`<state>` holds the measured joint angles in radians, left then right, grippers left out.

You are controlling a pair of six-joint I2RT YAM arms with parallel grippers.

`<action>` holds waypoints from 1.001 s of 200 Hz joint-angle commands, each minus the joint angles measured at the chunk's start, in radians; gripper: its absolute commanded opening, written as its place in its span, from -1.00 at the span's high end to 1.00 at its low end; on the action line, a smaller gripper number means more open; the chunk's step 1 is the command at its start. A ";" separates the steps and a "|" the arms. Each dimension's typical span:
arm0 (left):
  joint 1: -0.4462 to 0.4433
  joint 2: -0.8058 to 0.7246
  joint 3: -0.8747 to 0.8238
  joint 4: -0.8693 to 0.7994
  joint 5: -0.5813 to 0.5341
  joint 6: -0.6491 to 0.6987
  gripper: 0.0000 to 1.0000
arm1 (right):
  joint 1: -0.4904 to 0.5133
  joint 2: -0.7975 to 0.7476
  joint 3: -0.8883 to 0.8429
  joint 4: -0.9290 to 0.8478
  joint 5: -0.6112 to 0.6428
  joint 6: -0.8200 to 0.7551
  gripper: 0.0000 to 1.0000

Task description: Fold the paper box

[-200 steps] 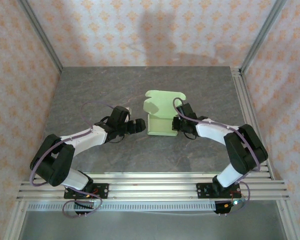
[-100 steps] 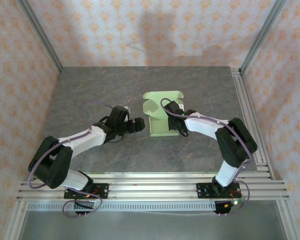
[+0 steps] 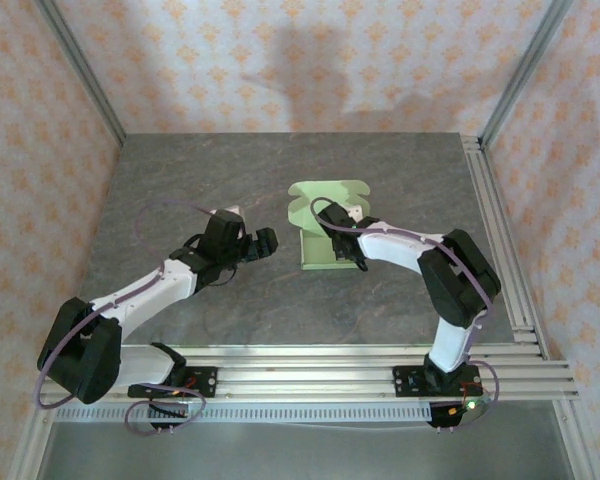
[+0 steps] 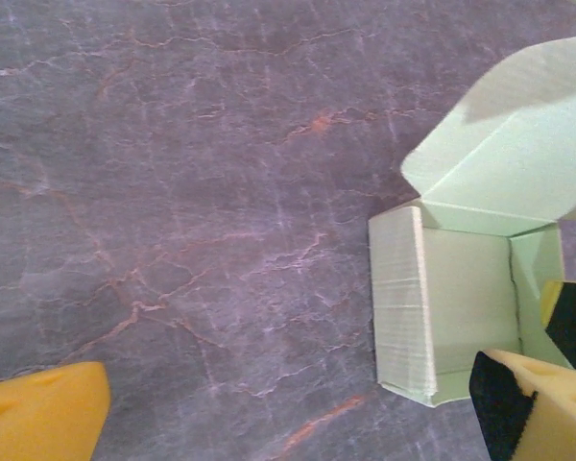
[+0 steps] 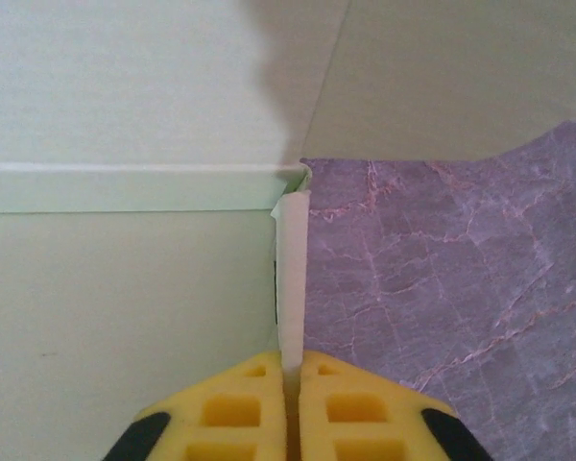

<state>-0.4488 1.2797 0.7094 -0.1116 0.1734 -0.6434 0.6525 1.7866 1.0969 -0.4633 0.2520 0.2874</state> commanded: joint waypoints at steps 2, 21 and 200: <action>0.006 -0.008 0.021 -0.052 -0.040 0.042 -0.96 | -0.005 -0.047 -0.032 -0.054 -0.070 0.013 0.51; 0.006 -0.006 0.052 -0.071 -0.043 0.058 -0.96 | -0.013 -0.104 -0.045 -0.025 -0.097 0.004 0.32; 0.094 0.659 1.096 -0.717 0.355 0.962 -0.50 | -0.351 -0.419 0.076 -0.135 -0.728 -0.523 -0.51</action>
<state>-0.3710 1.8702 1.7103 -0.6720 0.4618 0.1539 0.3187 1.4021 1.1492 -0.5419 -0.4313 -0.1818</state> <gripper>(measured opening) 0.771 0.754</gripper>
